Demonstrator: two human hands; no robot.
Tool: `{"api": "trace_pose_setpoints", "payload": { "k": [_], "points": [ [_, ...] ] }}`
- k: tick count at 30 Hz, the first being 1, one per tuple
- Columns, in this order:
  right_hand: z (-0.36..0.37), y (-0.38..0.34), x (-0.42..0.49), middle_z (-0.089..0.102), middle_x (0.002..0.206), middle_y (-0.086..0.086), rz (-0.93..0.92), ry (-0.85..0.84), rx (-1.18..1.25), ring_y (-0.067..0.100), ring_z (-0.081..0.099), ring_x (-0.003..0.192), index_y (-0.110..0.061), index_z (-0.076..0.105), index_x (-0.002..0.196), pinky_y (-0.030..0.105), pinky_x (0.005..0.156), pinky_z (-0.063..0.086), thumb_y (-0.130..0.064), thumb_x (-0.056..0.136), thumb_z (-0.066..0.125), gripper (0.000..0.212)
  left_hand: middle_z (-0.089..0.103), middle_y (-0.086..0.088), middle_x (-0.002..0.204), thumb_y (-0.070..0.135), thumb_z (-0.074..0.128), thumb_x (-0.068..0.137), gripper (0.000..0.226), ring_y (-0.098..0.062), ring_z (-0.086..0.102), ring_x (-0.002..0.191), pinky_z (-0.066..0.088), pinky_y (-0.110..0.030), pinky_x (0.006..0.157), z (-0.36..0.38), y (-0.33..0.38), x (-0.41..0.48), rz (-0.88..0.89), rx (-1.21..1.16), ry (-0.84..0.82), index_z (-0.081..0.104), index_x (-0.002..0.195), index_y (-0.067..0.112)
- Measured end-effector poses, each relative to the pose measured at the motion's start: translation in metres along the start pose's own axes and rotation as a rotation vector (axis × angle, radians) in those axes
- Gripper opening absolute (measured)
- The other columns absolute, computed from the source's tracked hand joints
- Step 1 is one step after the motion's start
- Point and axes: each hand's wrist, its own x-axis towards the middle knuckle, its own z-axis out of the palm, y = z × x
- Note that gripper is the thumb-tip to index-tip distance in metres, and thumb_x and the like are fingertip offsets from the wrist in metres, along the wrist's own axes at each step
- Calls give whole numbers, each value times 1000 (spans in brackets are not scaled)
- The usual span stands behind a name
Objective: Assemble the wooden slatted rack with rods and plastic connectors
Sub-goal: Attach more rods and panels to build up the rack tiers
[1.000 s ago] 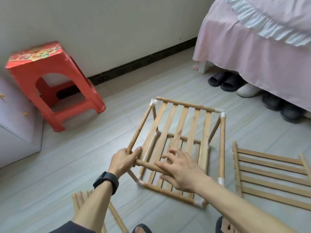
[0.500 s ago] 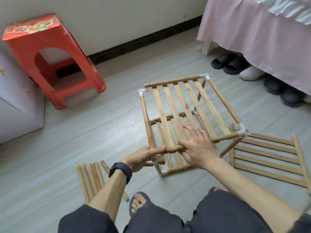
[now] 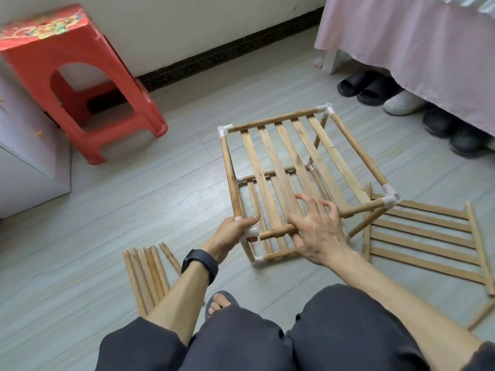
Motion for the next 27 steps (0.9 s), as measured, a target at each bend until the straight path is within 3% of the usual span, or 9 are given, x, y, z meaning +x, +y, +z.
{"api": "trace_pose_setpoints", "payload": {
  "k": [6, 12, 19, 27],
  "points": [
    [-3, -3, 8, 40, 146, 12, 47, -32, -33, 29, 42, 135, -29, 58, 86, 54, 102, 31, -24, 77, 59, 11, 61, 3, 58, 30, 62, 97, 26, -19, 61, 64, 48, -46, 91, 15, -6, 2, 23, -72, 163, 57, 77, 13],
    [4, -10, 8, 42, 145, 16, 44, -33, -65, 33, 42, 133, -26, 58, 87, 59, 101, 34, -19, 75, 63, 15, 59, 5, 52, 28, 61, 97, 24, -21, 57, 65, 45, -45, 97, 10, -10, -2, -28, -85, 142, 55, 79, 13],
    [2, -11, 11, 41, 143, 19, 54, -41, -101, 34, 40, 134, -23, 60, 91, 59, 102, 31, -21, 81, 55, 11, 55, -2, 63, 24, 55, 99, 22, -18, 54, 61, 46, -37, 71, 18, -10, -7, 32, -40, 206, 56, 84, 8],
    [0, -10, 14, 43, 140, 22, 57, -37, -115, 36, 42, 134, -19, 60, 91, 61, 104, 31, -19, 83, 60, 8, 56, -3, 72, 24, 56, 98, 23, -13, 56, 55, 46, -32, 63, 26, -8, -5, 3, -64, 274, 58, 80, 10]
  ]
}}
